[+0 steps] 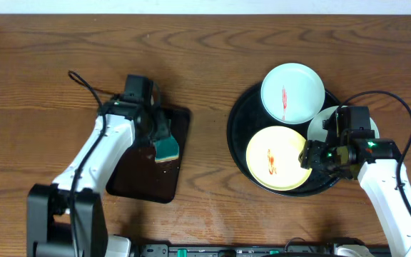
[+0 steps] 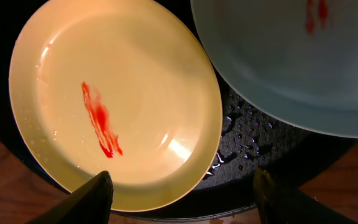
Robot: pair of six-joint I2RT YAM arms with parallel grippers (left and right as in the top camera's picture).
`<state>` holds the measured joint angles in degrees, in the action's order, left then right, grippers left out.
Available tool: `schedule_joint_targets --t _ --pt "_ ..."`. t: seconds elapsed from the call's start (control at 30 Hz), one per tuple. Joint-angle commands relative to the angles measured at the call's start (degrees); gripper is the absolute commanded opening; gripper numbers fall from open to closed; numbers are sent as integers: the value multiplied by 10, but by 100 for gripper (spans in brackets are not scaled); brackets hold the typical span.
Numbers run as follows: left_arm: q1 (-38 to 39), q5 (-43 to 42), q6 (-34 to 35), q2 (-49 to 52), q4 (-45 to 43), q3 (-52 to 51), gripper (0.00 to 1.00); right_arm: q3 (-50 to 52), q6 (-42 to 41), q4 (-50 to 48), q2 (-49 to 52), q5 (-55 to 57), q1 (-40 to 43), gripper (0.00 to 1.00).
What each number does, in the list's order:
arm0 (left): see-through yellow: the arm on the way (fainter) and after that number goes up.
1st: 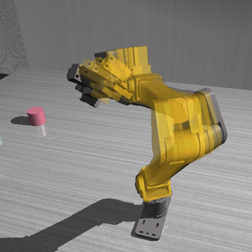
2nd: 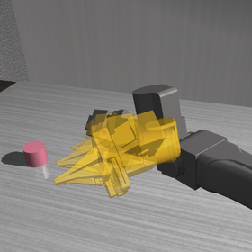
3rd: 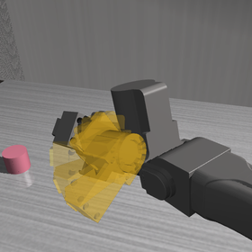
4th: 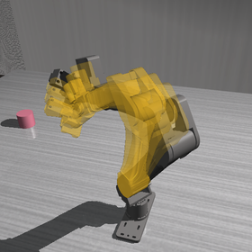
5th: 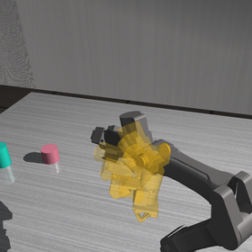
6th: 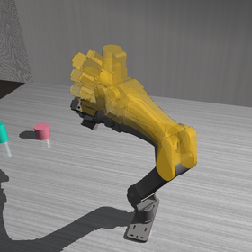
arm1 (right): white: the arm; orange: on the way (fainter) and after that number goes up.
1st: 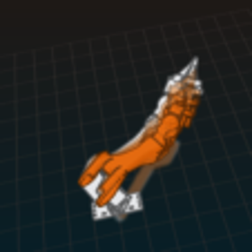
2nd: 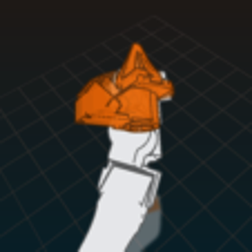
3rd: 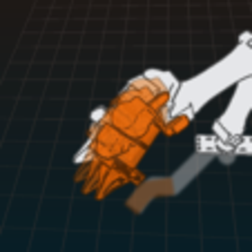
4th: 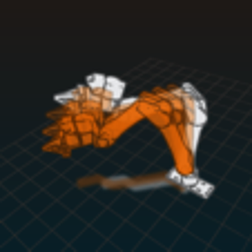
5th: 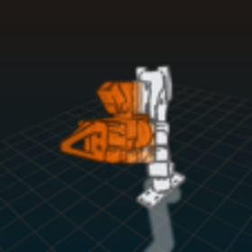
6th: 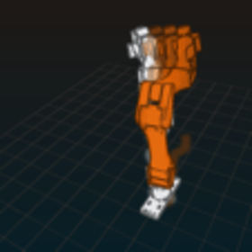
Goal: Clean dirty plates on tray and stack at the side
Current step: 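Grasp the sponge with left gripper and yellow plate rim with right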
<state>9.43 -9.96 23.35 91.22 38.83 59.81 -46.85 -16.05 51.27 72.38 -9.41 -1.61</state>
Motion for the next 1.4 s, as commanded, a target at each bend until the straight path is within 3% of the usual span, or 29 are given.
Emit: schedule_joint_targets --t 0.0,0.1,0.27,0.33,0.43,0.77,0.93,1.0,1.13,1.23,1.27,1.37 --pt "18 28 -2 -3 6 6 47 1 7 -4 0 -5 3 70" --pt "29 75 45 20 3 -7 47 1 7 -8 0 -5 3 71" --pt "34 78 51 87 -19 -9 46 1 7 -7 0 -5 3 71" --pt "34 75 50 112 -29 -8 35 1 7 -7 0 -5 3 71" --pt "34 71 50 129 -33 -8 8 1 7 -2 0 -5 3 71" --pt "32 59 -11 54 30 38 8 7 -2 13 29 0 6 70" --pt "33 59 -33 -26 61 46 7 9 3 -6 90 -1 5 54" --pt "33 59 -49 -54 73 46 7 9 3 -13 123 -10 4 38" --pt "33 54 -58 -73 85 46 7 10 3 -17 168 -26 4 36" --pt "33 -6 -80 -74 82 46 7 10 2 -38 199 -30 3 33" --pt "33 -28 -87 -74 80 46 7 10 -2 -45 207 -31 2 29" --pt "33 -71 -97 -74 72 46 7 10 -12 -77 227 -44 -5 2"
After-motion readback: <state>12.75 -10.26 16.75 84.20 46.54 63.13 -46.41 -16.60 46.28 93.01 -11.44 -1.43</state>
